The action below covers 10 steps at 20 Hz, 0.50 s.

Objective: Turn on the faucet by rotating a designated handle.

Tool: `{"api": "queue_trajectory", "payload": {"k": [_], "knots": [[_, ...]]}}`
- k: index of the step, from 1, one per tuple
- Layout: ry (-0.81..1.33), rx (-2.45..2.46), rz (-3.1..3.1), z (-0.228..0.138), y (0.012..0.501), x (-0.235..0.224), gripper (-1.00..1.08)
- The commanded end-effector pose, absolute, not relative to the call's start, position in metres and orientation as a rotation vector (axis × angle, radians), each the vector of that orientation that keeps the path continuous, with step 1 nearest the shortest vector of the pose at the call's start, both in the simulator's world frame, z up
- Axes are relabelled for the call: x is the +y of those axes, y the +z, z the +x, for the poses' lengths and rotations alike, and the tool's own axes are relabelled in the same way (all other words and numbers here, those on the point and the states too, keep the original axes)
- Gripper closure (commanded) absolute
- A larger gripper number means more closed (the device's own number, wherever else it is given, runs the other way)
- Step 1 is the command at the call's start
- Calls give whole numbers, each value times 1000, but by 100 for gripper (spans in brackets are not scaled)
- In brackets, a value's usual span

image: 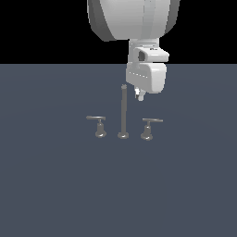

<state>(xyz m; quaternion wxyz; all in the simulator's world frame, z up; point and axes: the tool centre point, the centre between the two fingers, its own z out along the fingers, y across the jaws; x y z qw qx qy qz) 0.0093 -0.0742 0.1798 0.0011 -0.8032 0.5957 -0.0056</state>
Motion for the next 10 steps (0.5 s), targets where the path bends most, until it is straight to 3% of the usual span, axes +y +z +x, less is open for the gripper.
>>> {"api": "queue_trajectory", "payload": {"k": [1, 10], "knots": [[-16, 1964, -2452, 19, 161, -88, 108], [-7, 2207, -2239, 40, 110, -131, 108]]}}
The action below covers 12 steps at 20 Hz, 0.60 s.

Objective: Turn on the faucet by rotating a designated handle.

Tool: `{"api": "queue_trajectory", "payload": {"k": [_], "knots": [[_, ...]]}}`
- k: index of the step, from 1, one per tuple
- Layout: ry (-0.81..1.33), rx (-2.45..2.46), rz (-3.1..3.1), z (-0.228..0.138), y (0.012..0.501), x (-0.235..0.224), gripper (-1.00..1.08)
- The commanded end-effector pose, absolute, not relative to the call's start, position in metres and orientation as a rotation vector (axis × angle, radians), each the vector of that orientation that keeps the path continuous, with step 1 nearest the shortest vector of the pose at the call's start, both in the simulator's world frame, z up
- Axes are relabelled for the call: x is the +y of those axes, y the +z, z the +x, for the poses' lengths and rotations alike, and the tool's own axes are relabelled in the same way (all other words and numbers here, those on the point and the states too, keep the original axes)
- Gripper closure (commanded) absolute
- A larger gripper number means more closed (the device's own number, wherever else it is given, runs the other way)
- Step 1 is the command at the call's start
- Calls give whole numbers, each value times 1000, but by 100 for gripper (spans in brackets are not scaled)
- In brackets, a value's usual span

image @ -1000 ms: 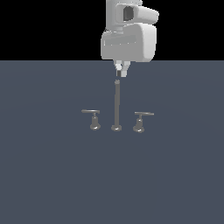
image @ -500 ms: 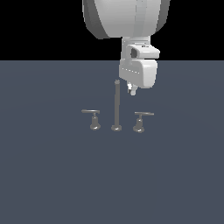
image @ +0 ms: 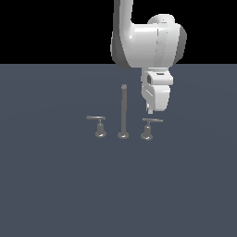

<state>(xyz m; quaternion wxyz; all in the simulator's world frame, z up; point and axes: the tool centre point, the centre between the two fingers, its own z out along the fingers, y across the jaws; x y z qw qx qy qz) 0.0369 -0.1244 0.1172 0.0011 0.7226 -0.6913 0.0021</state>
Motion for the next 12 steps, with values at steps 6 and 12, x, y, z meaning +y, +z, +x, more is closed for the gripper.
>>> {"api": "queue_trajectory", "payload": {"k": [6, 12], "knots": [[3, -2284, 2155, 45, 93, -147, 108], [1, -2304, 2135, 46, 89, -150, 108]]}}
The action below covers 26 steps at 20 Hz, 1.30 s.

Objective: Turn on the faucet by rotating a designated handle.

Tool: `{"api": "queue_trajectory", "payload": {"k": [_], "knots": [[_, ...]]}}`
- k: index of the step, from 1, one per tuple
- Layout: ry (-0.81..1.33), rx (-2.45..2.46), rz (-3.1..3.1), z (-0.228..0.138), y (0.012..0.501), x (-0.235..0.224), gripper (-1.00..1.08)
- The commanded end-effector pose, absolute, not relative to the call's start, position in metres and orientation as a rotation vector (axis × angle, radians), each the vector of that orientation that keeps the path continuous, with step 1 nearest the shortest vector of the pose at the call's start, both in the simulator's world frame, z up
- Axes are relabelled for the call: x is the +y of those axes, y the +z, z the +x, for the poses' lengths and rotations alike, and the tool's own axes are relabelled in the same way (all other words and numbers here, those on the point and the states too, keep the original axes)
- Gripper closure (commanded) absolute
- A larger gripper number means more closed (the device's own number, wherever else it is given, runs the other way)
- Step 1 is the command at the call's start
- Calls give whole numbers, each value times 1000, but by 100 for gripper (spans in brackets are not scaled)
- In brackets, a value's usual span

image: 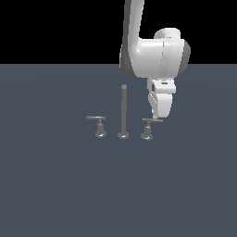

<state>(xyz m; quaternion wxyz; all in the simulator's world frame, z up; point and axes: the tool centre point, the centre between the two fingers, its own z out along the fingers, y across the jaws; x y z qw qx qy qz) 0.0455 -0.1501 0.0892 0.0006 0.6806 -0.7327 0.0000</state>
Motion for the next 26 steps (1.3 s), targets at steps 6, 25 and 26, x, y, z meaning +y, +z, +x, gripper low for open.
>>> {"api": "queue_trajectory", "payload": {"k": [6, 25, 26], "knots": [[0, -2303, 2136, 36, 89, -155, 108], [3, -2304, 2139, -12, 89, -158, 108], [2, -2304, 2138, -16, 89, -157, 108]]}}
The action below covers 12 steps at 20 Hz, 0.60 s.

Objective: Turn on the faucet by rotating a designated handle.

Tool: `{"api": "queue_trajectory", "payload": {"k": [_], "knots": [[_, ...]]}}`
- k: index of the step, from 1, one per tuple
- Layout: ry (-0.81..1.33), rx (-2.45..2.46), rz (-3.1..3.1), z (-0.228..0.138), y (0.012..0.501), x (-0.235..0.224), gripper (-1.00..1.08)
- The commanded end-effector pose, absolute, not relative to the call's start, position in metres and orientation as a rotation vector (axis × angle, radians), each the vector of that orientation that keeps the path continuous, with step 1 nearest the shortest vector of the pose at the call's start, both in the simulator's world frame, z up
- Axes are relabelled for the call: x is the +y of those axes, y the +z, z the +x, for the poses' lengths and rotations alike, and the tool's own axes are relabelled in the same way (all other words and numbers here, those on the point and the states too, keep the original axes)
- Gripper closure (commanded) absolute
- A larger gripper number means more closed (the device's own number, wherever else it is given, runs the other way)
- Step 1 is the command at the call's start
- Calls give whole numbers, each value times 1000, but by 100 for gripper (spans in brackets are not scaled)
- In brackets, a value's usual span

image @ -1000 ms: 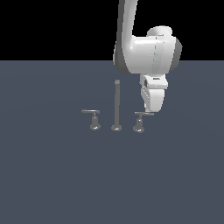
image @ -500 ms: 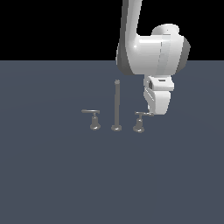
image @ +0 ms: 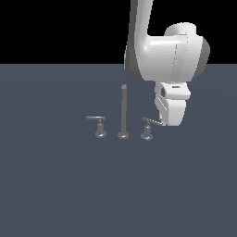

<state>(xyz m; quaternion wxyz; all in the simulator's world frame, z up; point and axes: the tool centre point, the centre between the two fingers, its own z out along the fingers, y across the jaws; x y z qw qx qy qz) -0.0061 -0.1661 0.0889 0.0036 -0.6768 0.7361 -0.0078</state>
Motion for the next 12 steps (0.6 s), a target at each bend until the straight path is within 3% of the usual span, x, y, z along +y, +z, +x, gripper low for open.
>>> {"api": "queue_trajectory", "payload": {"k": [1, 5, 12], "knots": [[-2, 2302, -2136, -19, 89, -157, 108], [-11, 2316, -2121, -22, 89, -165, 108], [-4, 2309, -2130, -37, 89, -136, 108]]}}
